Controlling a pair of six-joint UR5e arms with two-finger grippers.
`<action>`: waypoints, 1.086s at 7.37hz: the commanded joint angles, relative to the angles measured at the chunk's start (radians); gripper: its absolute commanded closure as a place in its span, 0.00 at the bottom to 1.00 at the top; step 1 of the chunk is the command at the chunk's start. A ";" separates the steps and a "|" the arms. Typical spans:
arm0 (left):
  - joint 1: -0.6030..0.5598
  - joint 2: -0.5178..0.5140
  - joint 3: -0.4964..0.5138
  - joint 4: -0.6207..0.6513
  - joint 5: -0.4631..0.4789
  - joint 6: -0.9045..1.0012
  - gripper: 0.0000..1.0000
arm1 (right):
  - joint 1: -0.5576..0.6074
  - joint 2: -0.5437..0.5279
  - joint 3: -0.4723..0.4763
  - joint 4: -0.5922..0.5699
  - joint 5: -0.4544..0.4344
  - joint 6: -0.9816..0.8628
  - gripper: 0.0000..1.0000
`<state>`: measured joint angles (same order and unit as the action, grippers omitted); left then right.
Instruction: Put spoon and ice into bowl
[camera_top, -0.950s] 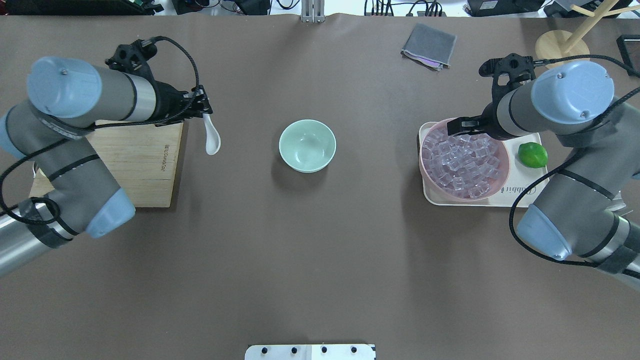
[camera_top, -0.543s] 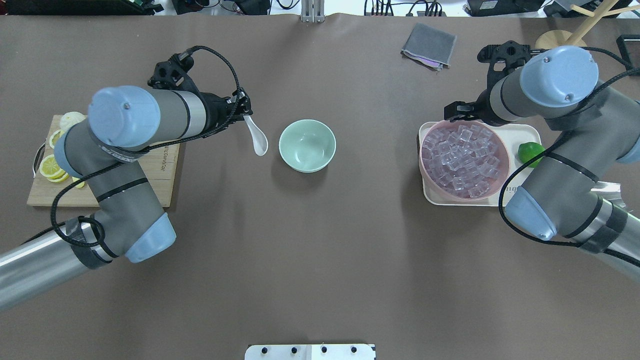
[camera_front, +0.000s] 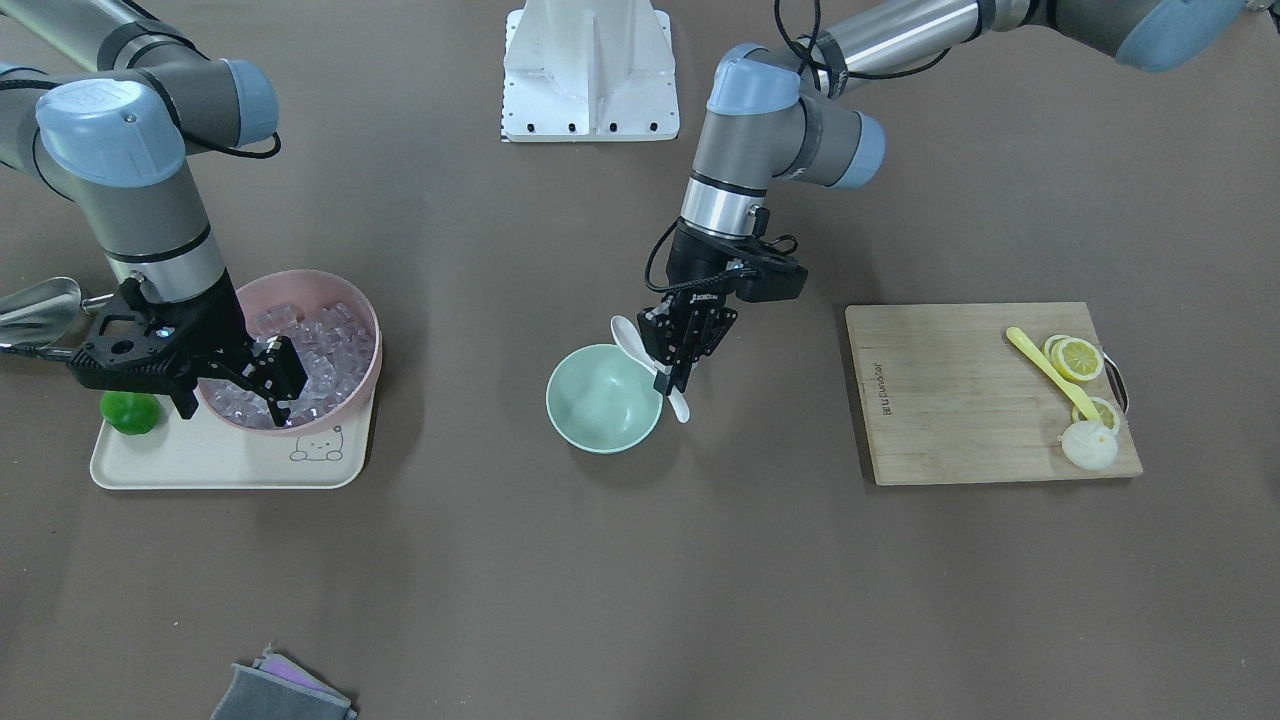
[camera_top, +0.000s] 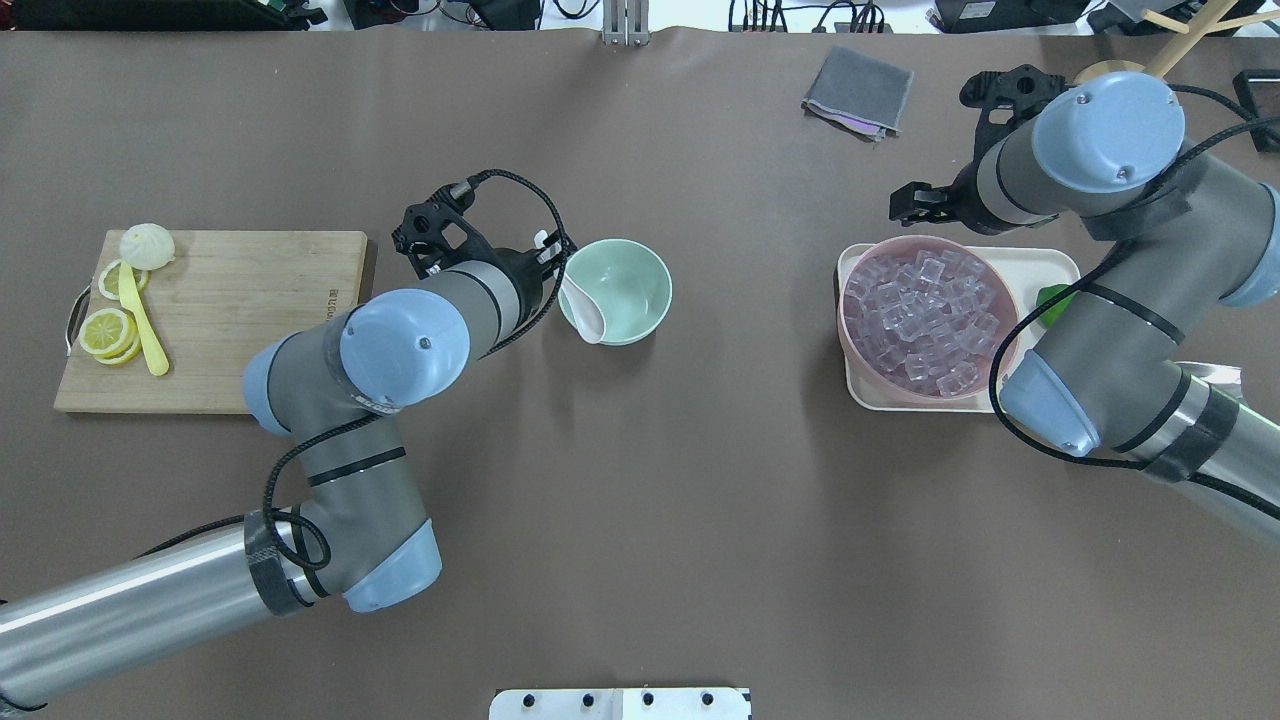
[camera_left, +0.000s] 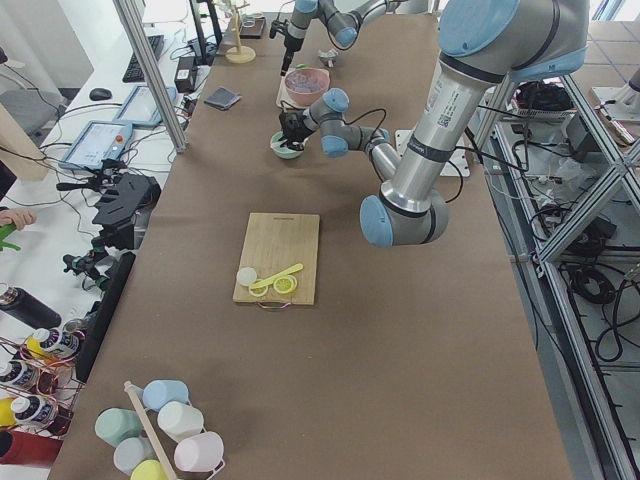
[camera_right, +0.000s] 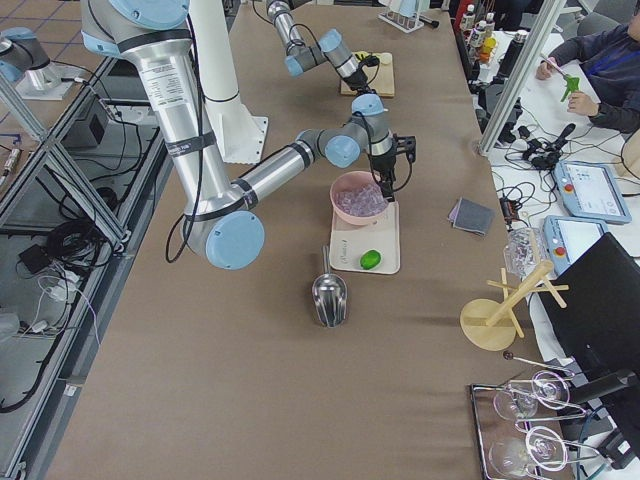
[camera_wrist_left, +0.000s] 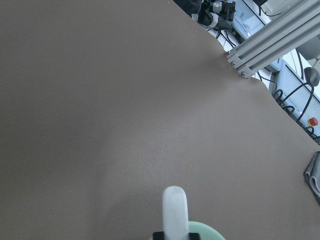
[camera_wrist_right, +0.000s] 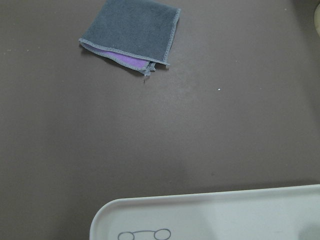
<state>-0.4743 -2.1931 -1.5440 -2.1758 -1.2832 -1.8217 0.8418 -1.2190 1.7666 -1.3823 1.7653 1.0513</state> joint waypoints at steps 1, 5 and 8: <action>0.042 -0.046 0.067 0.002 0.094 -0.002 0.93 | -0.001 0.001 -0.007 0.000 -0.013 0.013 0.05; 0.048 -0.039 0.018 0.028 0.078 0.105 0.02 | -0.024 -0.008 -0.007 0.000 -0.056 0.101 0.07; -0.051 0.113 -0.210 0.059 -0.256 0.327 0.02 | -0.058 -0.016 -0.004 -0.004 -0.112 0.170 0.33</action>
<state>-0.4701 -2.1493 -1.6685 -2.1238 -1.4097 -1.5885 0.8012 -1.2313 1.7625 -1.3837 1.6779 1.1974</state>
